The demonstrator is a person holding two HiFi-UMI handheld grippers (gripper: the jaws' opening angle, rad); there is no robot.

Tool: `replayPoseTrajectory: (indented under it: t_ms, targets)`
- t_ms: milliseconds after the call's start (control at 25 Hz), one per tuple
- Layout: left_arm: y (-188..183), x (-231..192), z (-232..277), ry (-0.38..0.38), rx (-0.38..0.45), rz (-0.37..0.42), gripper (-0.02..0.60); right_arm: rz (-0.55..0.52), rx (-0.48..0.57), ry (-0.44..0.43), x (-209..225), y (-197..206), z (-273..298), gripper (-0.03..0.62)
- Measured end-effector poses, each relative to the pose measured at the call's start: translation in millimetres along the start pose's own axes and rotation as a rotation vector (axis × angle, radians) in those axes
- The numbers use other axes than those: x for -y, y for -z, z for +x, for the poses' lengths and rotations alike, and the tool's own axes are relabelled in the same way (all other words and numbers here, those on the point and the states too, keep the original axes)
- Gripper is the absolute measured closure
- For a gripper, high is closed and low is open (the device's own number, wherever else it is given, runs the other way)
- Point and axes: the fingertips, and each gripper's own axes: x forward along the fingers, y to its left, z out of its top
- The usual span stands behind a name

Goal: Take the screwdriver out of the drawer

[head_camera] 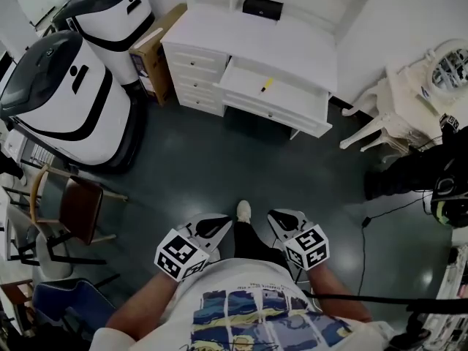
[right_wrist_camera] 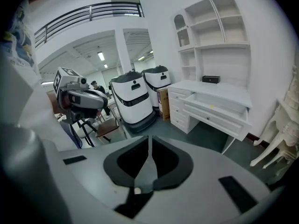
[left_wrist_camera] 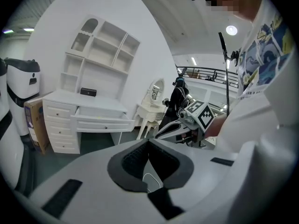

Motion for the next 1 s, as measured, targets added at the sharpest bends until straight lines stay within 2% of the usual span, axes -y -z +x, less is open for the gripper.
replayPoseTrajectory:
  t_ms: [200, 280, 320, 400, 520, 800, 1000]
  targets:
    - [-50.3, -43.1, 44.4, -0.064, -0.008, 0.012, 0.568, -0.008, 0.026, -0.027, 73.7, -45.5, 30.9, 0.553]
    - [-71.3, -61.5, 58.4, -0.099, -0.018, 0.021, 0.568, 0.004, 0.04, -0.052, 97.4, -65.4, 44.6, 0.484]
    - [-80.9, -67.2, 64.5, -0.115, -0.017, 0.029, 0.568, 0.001, 0.043, -0.065, 107.6, -72.1, 49.0, 0.473]
    - [-96.7, -77.4, 78.0, -0.142, -0.013, 0.043, 0.566, -0.021, 0.038, -0.083, 130.6, -79.8, 58.9, 0.473]
    - [-110.9, -95.0, 93.2, -0.169, -0.016, 0.023, 0.566, -0.026, 0.013, -0.094, 161.8, -85.6, 79.4, 0.471]
    - [-128.2, -148.9, 96.7, -0.193, -0.011, -0.014, 0.566, 0.015, -0.004, -0.105, 189.2, -115.2, 133.2, 0.471]
    - [-143.1, -203.9, 92.9, -0.159, 0.012, 0.015, 0.566, 0.041, -0.005, -0.055, 206.7, -144.4, 180.3, 0.474]
